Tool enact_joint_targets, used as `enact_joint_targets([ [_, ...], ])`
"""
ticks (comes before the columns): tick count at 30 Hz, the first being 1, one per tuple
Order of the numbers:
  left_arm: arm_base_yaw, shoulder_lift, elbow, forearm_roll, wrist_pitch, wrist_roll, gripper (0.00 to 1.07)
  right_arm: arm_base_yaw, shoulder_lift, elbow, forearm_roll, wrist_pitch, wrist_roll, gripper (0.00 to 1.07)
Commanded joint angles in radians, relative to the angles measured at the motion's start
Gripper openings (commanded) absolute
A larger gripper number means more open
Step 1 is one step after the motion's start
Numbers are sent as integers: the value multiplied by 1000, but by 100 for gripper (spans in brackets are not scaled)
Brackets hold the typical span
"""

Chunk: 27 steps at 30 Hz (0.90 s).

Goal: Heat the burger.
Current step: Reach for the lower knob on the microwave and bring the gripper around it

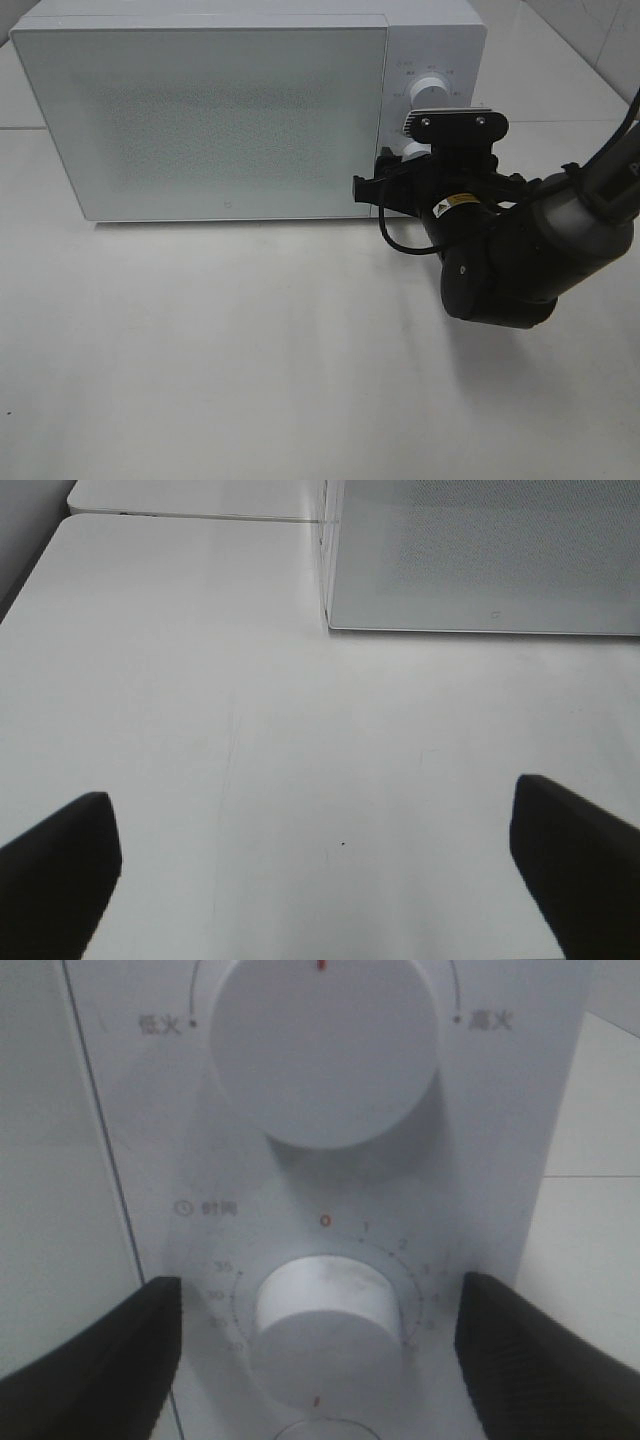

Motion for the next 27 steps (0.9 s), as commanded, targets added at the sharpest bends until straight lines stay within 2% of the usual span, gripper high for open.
enact_joint_targets([
  [1, 0, -26, 3, -6, -9, -1, 98, -8, -5, -11, -8, -32, 14, 69],
  [4, 0, -26, 3, -6, -9, -1, 98, -8, -5, -11, -10, -32, 14, 61],
  [5, 0, -26, 3, -6, -9, -1, 98, -8, -5, -11, -10, -32, 14, 53],
  [6, 0, -26, 3, -6, -9, -1, 98, -8, -5, -11, -10, -32, 14, 53],
  [7, 0, -26, 3, -6, -9, -1, 98, -8, -5, -11, -10, -32, 14, 47],
  [8, 0, -26, 3, -6, -9, -1, 98, -8, -5, -11, -12, -31, 14, 36],
  [9, 0, -26, 3, -6, -9, -1, 98, -8, -5, -11, -15, -30, 14, 30],
  [10, 0, -26, 3, -6, -9, -1, 98, -8, -5, -11, -15, -30, 14, 30],
  [11, 0, -26, 3, -6, -9, -1, 98, -8, -5, -11, -25, -29, 14, 16],
  [12, 0, -26, 3, -6, -9, -1, 98, -8, -5, -11, -25, -29, 14, 16],
  [13, 0, -26, 3, -6, -9, -1, 98, -8, -5, -11, -27, -29, 14, 11],
  [14, 0, -26, 3, -6, -9, -1, 98, -8, -5, -11, -27, -29, 14, 2],
  [27, 0, -26, 3, -6, -9, -1, 98, -8, -5, -11, -26, -36, 14, 0],
])
